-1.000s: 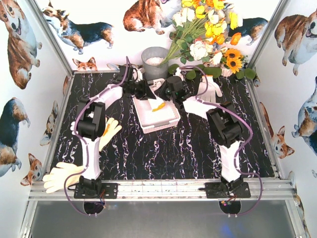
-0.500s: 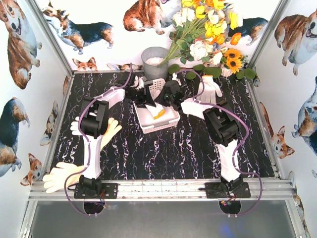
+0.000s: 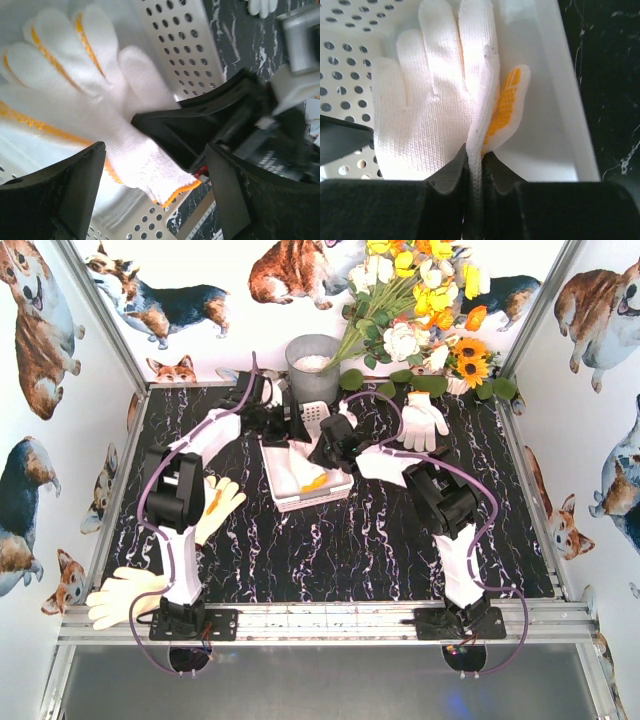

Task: Put the gloves into the storage basket
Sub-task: Place the glove in the bin.

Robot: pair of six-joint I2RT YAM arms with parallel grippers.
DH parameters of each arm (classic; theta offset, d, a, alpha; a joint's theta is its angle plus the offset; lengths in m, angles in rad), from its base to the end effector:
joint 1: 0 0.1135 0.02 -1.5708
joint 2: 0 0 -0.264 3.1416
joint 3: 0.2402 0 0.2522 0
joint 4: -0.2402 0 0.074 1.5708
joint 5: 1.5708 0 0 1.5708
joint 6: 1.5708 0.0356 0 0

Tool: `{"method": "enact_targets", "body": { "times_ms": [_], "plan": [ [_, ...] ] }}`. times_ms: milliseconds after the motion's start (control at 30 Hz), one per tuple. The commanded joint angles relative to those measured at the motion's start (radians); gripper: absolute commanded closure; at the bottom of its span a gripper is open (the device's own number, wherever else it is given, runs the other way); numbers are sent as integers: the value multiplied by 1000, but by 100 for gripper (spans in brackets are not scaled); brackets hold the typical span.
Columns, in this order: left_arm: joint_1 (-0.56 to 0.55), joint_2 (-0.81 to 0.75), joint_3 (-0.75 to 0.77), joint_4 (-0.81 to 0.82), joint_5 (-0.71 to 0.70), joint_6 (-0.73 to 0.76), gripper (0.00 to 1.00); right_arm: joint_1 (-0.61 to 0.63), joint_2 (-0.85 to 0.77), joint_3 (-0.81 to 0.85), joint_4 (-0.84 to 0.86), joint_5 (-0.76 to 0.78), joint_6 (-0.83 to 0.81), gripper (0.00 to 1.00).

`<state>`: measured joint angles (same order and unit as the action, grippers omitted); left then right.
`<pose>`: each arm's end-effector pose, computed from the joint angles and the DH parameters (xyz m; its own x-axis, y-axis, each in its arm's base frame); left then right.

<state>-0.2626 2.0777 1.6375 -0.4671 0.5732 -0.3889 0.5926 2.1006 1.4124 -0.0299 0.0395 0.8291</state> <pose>0.4386 -0.1379 0.2123 -0.9090 -0.0855 -0.4079 0.2118 0.7481 -0.6289 0.3850 0.2576 0.1600 -0.7620 0.3751 -0.5279 0.0421 0.8421 0.5377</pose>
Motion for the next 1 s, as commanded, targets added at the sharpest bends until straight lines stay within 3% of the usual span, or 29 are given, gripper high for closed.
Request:
{"method": "enact_targets", "body": {
  "times_ms": [0, 200, 467, 733, 967],
  "plan": [
    [5, -69, -9, -16, -18, 17, 25, 30, -57, -2, 5, 63, 22, 100],
    [14, -177, -49, -29, -101, 47, 24, 58, -90, -35, 2, 129, 63, 100],
    [50, -374, -225, 39, -215, 124, 22, 91, -111, -80, 52, 284, 178, 100],
    [73, -592, -472, 206, -371, 139, 21, 99, -79, -26, 43, 382, 223, 100],
    [80, -650, -535, 253, -395, 163, 20, 117, -30, 27, 19, 450, 268, 100]
  ]
}}
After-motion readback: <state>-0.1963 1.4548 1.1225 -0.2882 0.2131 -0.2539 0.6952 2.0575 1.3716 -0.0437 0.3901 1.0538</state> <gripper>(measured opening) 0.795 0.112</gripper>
